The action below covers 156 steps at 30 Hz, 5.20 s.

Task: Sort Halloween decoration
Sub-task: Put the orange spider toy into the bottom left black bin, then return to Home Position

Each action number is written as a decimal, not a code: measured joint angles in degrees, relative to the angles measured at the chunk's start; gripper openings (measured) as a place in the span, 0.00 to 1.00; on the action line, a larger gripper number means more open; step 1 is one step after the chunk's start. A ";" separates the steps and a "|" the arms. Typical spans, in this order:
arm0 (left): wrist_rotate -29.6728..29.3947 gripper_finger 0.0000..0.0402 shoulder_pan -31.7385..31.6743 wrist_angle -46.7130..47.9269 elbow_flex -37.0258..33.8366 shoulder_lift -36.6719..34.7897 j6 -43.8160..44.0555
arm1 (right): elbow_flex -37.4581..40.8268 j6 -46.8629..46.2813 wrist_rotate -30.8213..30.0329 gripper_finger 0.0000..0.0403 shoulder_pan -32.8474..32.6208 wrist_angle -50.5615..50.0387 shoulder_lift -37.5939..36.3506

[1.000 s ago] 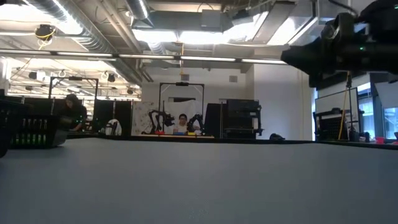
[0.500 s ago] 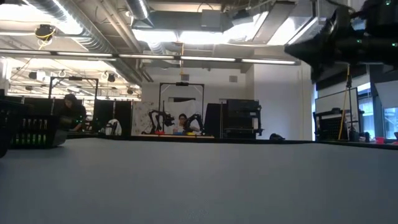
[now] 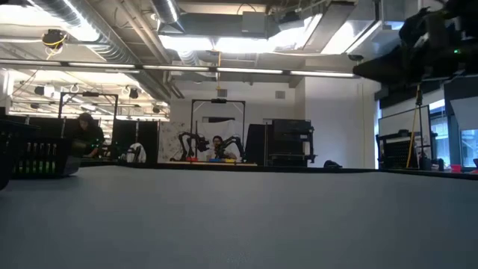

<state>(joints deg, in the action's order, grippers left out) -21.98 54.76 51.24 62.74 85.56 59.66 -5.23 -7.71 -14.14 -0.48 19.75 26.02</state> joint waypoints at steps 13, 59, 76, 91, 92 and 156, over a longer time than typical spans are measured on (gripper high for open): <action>-0.02 0.00 0.02 -1.77 0.00 0.00 0.24 | 1.46 6.65 5.94 0.01 2.50 -3.98 -12.33; -0.04 0.00 0.02 -2.03 0.02 0.00 -0.22 | 3.38 1.61 5.96 0.01 6.88 -21.07 -25.88; 0.44 0.00 0.02 -2.53 0.02 0.00 -0.15 | 3.38 1.61 5.89 0.01 6.88 -21.14 -25.88; 0.69 0.00 0.13 -2.51 0.02 0.00 -4.50 | 3.38 1.61 5.76 0.01 6.88 -21.16 -25.88; 1.22 0.00 0.13 -2.55 0.02 0.00 -5.76 | 3.38 1.61 5.76 0.01 6.88 -21.16 -25.88; 3.51 0.02 0.00 -12.63 0.02 -7.55 -16.55 | 3.38 1.61 5.87 0.01 6.89 -21.20 -25.86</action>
<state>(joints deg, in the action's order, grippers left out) -18.46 54.76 38.61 62.76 78.01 43.11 -1.85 -6.11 -8.27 6.41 -1.45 0.16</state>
